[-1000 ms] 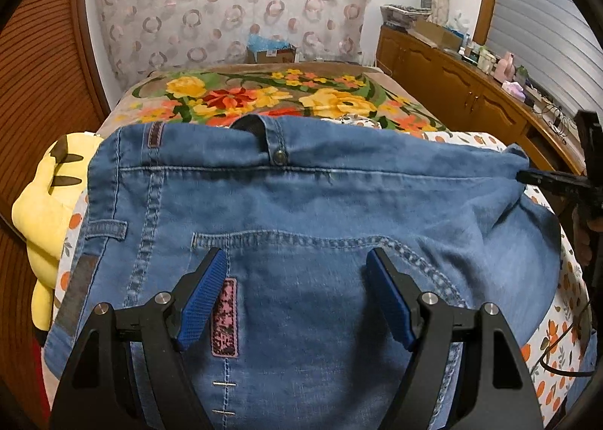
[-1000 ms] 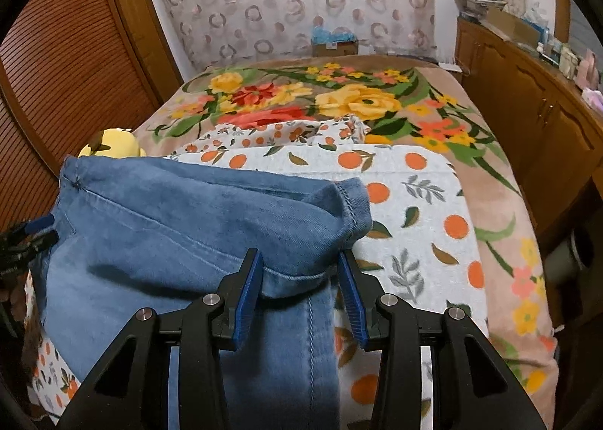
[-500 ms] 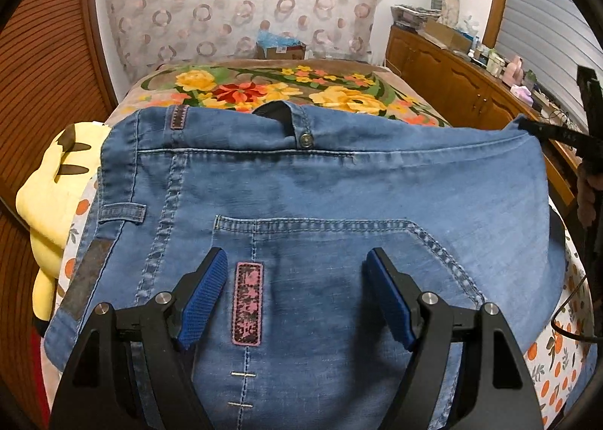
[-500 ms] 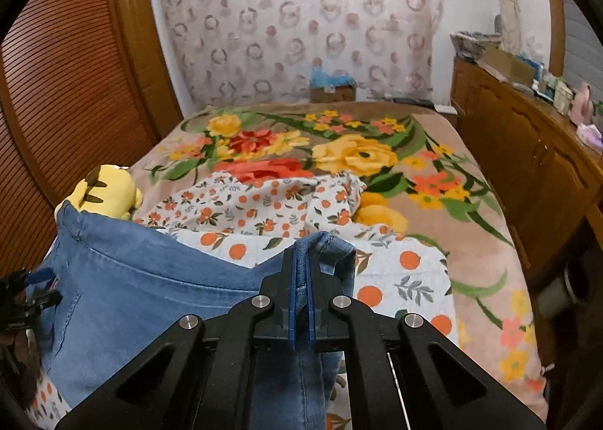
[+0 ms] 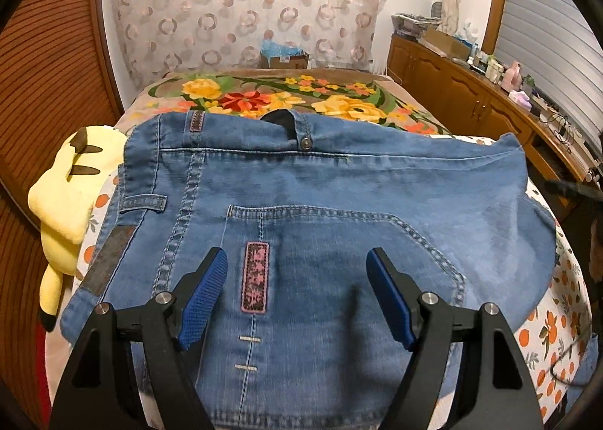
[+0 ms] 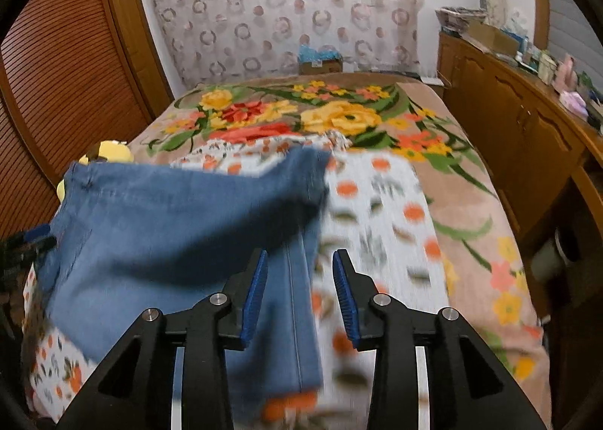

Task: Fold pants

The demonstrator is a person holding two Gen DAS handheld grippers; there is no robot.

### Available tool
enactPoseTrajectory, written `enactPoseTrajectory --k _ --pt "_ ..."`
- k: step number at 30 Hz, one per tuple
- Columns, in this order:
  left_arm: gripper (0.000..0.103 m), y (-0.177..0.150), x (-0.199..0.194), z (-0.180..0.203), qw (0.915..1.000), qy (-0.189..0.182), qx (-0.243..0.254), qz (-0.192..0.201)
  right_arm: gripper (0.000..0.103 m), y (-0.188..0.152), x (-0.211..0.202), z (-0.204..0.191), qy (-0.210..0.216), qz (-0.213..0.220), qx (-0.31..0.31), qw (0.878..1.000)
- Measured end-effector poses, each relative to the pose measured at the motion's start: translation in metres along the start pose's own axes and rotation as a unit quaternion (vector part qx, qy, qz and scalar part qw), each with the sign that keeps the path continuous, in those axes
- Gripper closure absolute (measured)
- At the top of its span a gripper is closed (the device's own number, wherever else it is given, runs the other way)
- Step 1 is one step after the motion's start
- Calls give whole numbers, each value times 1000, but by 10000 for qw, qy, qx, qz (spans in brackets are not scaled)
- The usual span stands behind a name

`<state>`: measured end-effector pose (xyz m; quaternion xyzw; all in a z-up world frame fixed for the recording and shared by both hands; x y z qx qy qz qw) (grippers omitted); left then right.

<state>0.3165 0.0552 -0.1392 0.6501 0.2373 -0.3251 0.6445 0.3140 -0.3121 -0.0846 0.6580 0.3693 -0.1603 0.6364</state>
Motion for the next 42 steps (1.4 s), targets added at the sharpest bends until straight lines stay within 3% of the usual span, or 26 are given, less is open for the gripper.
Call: enactPoseTrajectory --k 5,10,16,22,31,39,42 --pt "25 -8 -10 0 10000 56 35 65 58 -36 -24 -14 68 -135 42 9999" --pt "25 -17 -21 -11 9998 158 -34 108 57 -62 -38 -27 220 -254 105 9994" --pt "25 -27 -35 -48 9984 475 -280 156 57 -68 -35 -24 333 -362 175 9986" --pt "25 -42 -50 -109 9923 1029 -665 179 57 -67 -27 -25 356 -415 76 9985" --pt "34 -61 -28 -159 9847 1397 -1031 -167 57 -71 -22 -31 271 -413 -96 9987" --pt "35 -67 -11 -167 9827 1212 -1364 -321 57 -72 -19 -36 279 -372 -169 9988" --pt "45 -65 -10 -163 9842 1120 -1334 -310 58 -73 -19 -36 296 -348 -199 9988"
Point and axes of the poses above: each gripper's, at about its wrist camera, not at the fingertips, and x roughly the way its jaws point, z to its right, y to its top, the point moved 9 cm from there along x, roughly the way its jaws point, and after that the axes turned 2 degrees about y, right-handed, at the moved point
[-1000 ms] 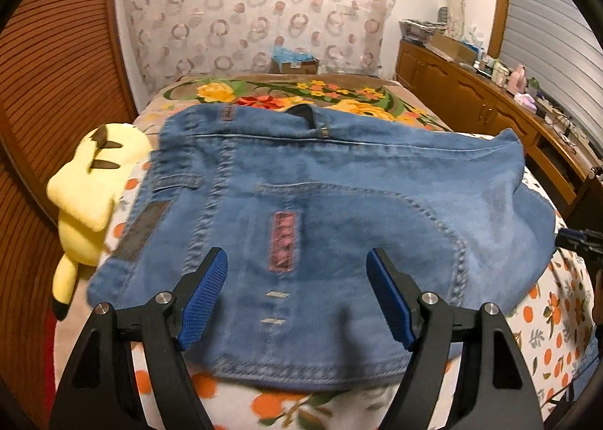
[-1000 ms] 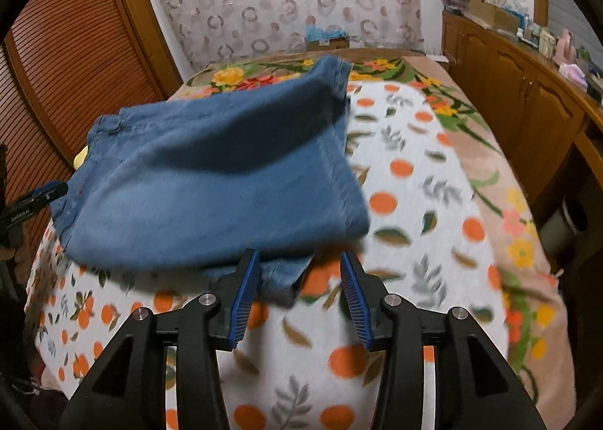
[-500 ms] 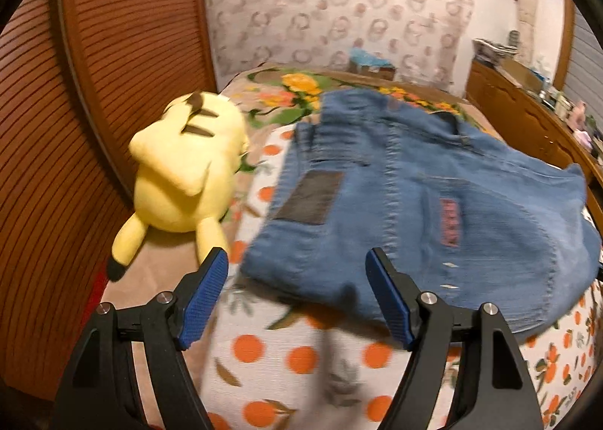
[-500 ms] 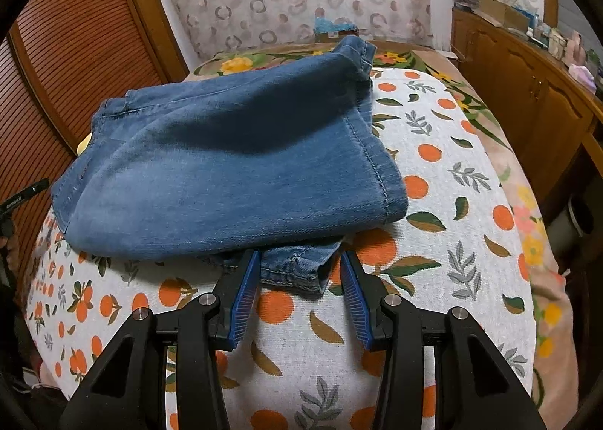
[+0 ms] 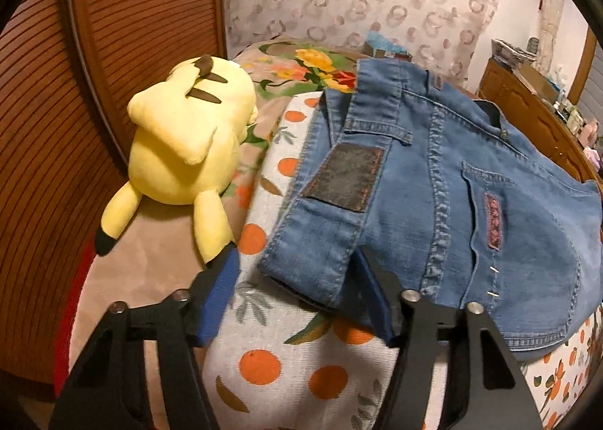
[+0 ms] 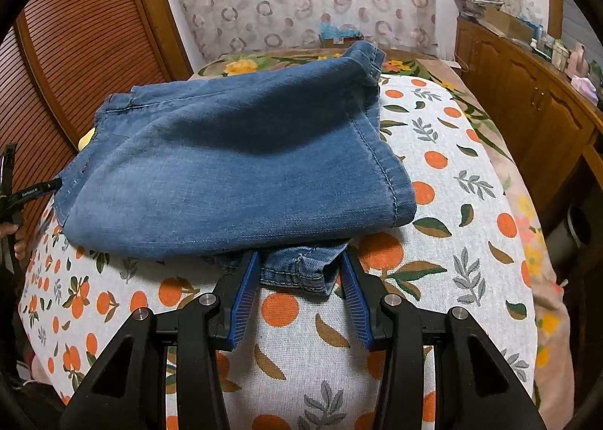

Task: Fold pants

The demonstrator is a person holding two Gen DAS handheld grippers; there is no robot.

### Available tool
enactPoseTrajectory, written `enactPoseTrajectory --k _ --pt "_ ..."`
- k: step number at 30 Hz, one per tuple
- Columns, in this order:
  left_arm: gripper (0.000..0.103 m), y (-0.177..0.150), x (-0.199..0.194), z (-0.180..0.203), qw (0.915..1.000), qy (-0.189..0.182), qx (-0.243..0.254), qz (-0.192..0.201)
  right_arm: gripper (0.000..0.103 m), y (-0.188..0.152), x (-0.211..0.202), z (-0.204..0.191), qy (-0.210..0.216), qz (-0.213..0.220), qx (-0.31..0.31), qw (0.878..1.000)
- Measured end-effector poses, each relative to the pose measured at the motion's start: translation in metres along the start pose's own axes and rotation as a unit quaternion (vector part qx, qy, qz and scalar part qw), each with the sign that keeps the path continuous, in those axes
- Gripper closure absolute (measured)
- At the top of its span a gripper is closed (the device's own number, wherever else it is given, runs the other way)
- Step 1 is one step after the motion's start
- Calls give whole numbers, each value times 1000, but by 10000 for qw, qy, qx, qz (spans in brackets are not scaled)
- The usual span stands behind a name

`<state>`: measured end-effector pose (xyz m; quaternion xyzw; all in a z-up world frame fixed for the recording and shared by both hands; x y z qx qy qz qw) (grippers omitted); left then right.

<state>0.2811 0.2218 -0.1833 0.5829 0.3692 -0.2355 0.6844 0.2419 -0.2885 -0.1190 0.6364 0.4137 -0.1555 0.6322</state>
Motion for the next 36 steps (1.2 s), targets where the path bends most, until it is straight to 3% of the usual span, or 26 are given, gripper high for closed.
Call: enactPoseTrajectory --k 4,8,10,14,24,30,36 --pt "56 1 1 5 9998 -155 -98 -39 69 1 1 0 55 10 -5 10000" --pt "80 2 -3 11 9997 -217 -62 18 85 1 1 -2 168 19 -47 9998" --pt "85 5 -8 13 9998 -132 -38 107 86 1 2 -3 228 48 -50 9997" --pt "88 15 -29 13 9990 -111 -126 413 88 7 -7 0 234 286 -68 9993" --pt "90 32 -109 36 9914 -335 -19 1269 90 29 -69 33 -229 1154 -101 9930" --pt "90 19 -150 47 9856 -526 64 1603 90 20 -108 43 -440 1509 -119 9875" --pt "90 -17 -179 57 9828 -786 165 1666 90 -10 -136 47 -537 1688 -73 9842"
Point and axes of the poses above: each gripper's, at about its wrist camera, not at the fingertips, and x roughly the way its jaws point, z to its right, y to its top, the point moved 9 cm from there along x, roughly the way its jaws point, and after that the axes turned 2 degrees about y, right-handed, at the moved point
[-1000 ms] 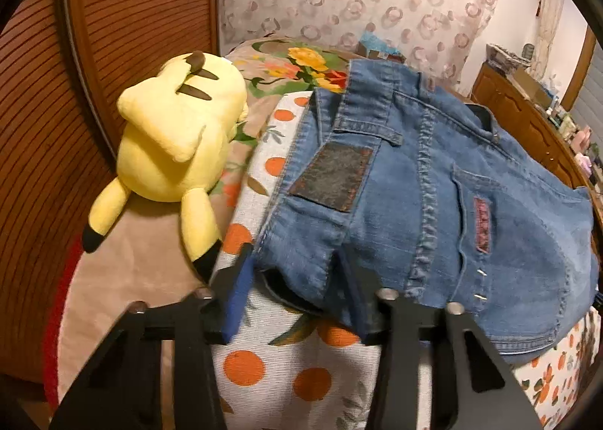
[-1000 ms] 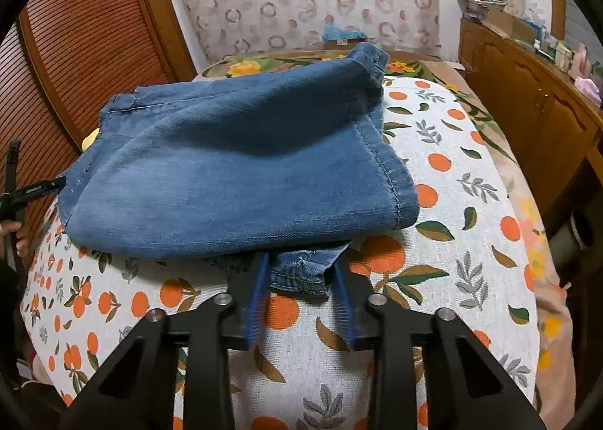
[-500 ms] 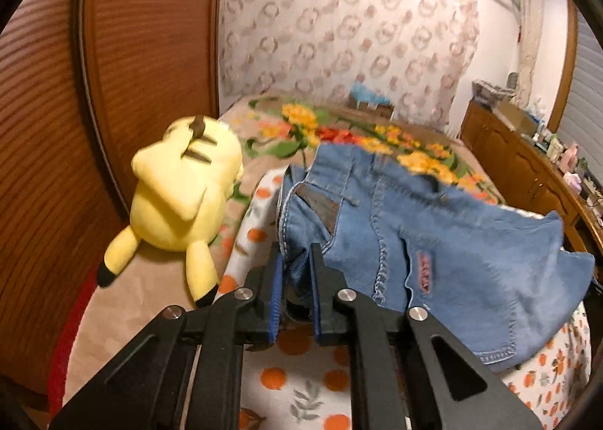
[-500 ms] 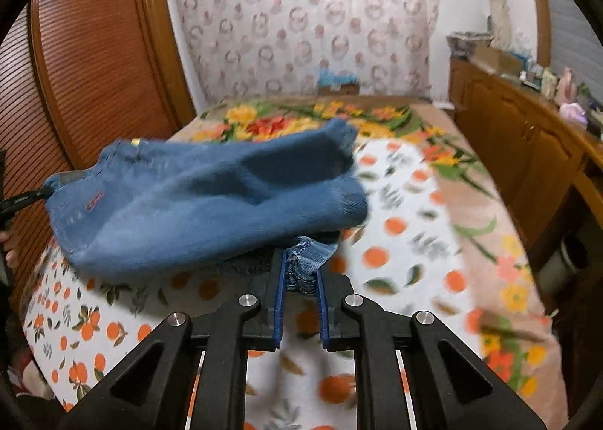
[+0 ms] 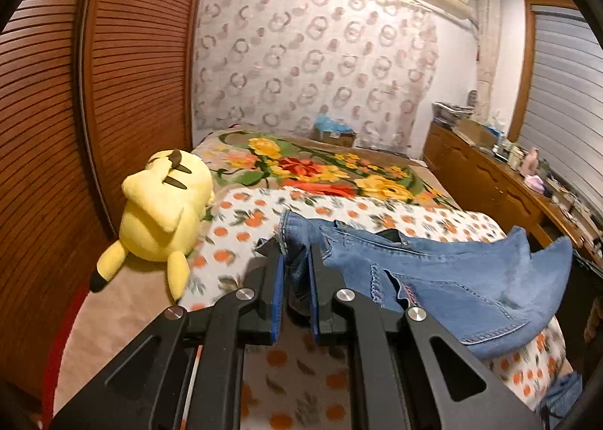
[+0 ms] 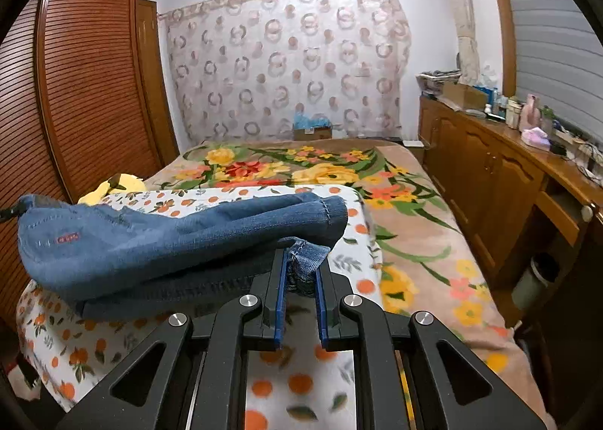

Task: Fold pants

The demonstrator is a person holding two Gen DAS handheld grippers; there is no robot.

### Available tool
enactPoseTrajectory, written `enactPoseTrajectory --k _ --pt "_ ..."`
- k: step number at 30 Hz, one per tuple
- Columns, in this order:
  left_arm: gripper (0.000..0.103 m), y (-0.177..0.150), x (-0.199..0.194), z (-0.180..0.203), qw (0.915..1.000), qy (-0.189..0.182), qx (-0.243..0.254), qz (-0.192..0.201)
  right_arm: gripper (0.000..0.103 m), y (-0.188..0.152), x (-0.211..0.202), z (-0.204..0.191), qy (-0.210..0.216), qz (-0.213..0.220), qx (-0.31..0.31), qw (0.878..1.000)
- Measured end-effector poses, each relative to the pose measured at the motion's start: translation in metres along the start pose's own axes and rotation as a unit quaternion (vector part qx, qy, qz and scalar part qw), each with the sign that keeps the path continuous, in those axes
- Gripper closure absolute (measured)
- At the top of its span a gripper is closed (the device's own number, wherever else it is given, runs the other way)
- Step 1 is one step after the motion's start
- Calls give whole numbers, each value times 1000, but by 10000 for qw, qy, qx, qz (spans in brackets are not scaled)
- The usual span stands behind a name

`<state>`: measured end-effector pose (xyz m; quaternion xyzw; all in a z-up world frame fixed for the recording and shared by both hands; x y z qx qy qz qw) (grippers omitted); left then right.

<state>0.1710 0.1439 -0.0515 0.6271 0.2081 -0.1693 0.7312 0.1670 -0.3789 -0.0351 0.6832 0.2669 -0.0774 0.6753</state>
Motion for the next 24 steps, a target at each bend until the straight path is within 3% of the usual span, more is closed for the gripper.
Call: enactPoseTrajectory --k 6,15,21,24 --pt "90 -39 -28 10 9996 -163 -5 -208 90 -25 -22 -2 -55 -28 92 9999" --pt "90 -81 -15 13 9976 -6 223 -656 89 -53 -2 -6 -135 -565 265 9980" --pt "76 -84 -22 12 9969 119 391 -675 89 -45 -2 -2 -70 -602 461 9971" --pt "60 -84 -27 12 9969 144 469 -613 89 -43 -4 -2 -58 -612 464 9970"
Point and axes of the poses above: each gripper's, at about its wrist camera, not at the fingertips, and x roughly the way its jaws point, z to its right, y to its top, the point moved 9 cm from there along x, roughly the way its jaws point, and after that the axes turned 2 degrees about y, right-handed, at the moved point
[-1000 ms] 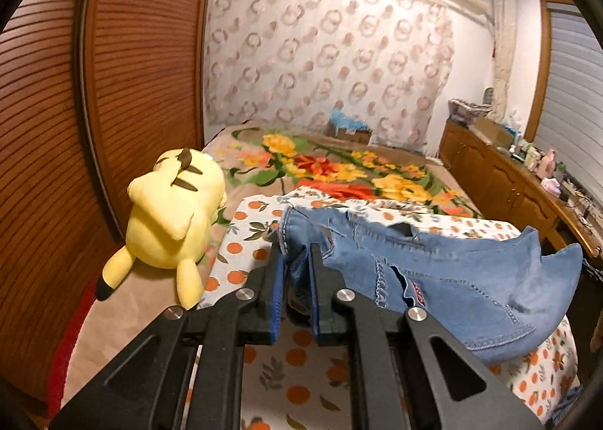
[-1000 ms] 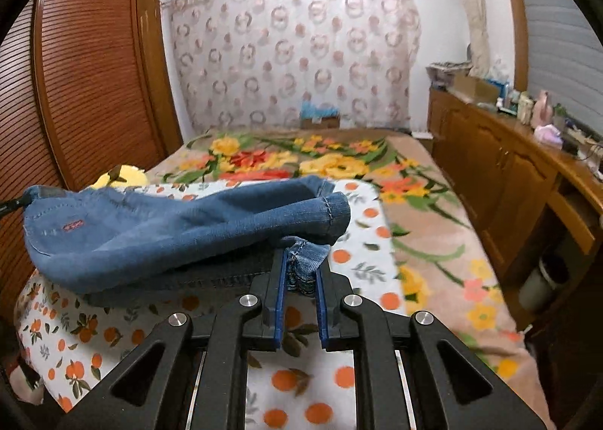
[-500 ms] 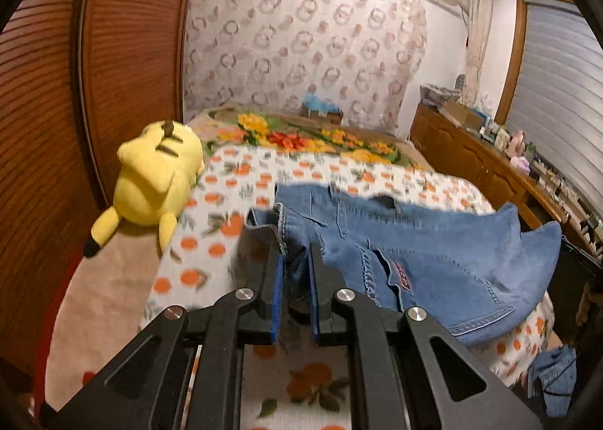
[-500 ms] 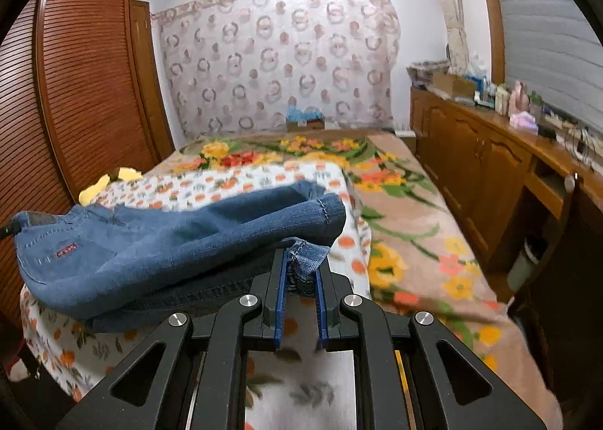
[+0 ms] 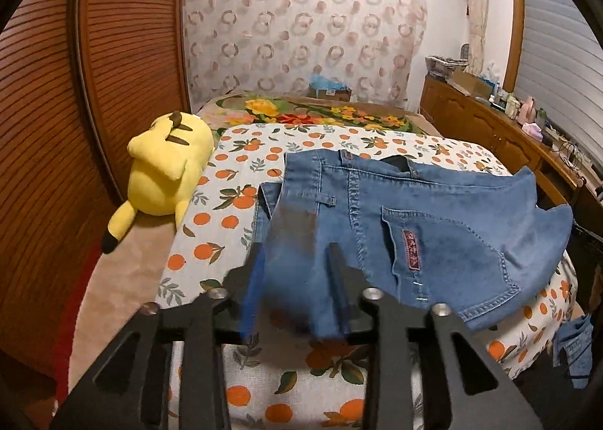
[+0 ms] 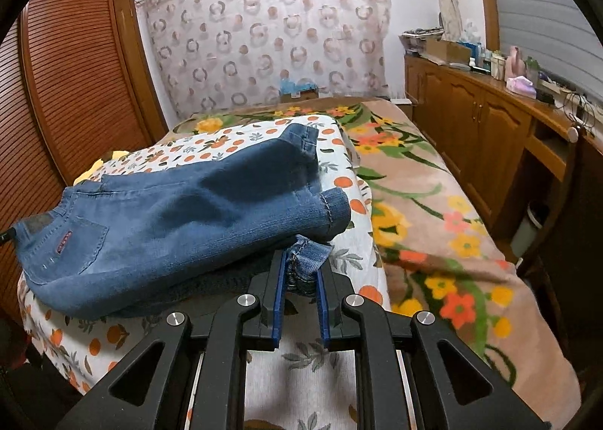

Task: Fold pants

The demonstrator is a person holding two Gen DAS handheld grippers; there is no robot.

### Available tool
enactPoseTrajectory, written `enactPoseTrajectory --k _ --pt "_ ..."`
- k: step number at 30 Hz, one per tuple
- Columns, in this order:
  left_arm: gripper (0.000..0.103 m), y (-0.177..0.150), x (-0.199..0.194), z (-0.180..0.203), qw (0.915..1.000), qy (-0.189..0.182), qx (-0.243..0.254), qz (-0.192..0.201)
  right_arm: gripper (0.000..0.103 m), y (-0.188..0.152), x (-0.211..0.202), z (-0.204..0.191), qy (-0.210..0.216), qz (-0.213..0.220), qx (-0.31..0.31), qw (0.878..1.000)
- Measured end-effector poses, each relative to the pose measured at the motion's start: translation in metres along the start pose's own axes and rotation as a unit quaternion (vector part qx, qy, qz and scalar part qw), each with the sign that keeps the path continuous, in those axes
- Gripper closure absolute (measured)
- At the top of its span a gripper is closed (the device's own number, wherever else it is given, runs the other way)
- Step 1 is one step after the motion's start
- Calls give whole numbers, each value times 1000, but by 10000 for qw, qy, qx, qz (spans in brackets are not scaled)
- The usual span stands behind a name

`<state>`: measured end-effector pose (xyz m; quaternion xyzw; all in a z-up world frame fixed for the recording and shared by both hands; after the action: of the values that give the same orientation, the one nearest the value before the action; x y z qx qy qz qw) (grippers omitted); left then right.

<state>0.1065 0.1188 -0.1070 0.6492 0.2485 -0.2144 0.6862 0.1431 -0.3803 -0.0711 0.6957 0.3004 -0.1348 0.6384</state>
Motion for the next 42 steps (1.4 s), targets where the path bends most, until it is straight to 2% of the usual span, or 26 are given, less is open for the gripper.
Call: enactPoseTrajectory --k 3,5,7,10,12,15,19,21,23,32,42 --pt "47 3 -6 4 9998 -153 23 139 89 -3 0 2 6 -12 28 10000" --pt "29 5 -7 10 9996 -250 49 145 88 -5 0 4 23 -5 71 10000" --pt "24 7 -5 19 9992 -356 94 164 88 -6 -2 6 28 1 90 10000" --pt "24 11 0 34 9987 -421 245 139 83 -11 -6 6 -8 35 75 10000" --pt "24 14 5 46 9982 -489 324 129 72 -12 -8 7 -66 84 74 9999" --pt "24 17 14 65 9971 -599 452 100 63 -14 -15 8 -67 208 132 9997" --pt "24 17 31 95 9942 -849 657 -24 58 -14 -18 8 -86 278 137 9995" --pt "24 16 38 107 9927 -935 755 -71 50 -15 -15 6 -50 251 127 9996" --pt "24 15 45 122 9907 -1043 864 -116 47 -17 -9 2 -28 202 103 9997" --pt "24 12 58 160 9836 -1349 1169 -264 46 -20 7 6 -174 -134 202 9996" --pt "24 11 55 166 9826 -1415 1177 -243 46 -24 8 13 -379 -363 374 9979"
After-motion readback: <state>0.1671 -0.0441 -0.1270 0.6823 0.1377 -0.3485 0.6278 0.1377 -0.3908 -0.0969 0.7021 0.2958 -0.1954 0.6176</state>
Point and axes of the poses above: each gripper's, at about its wrist camera, not at the fingertips, and x roughly the way its jaws point, z to its right, y to its top, the point moved 9 cm from there along x, roughly the way its jaws point, and after that the axes turned 2 degrees about y, right-handed, at the moved point
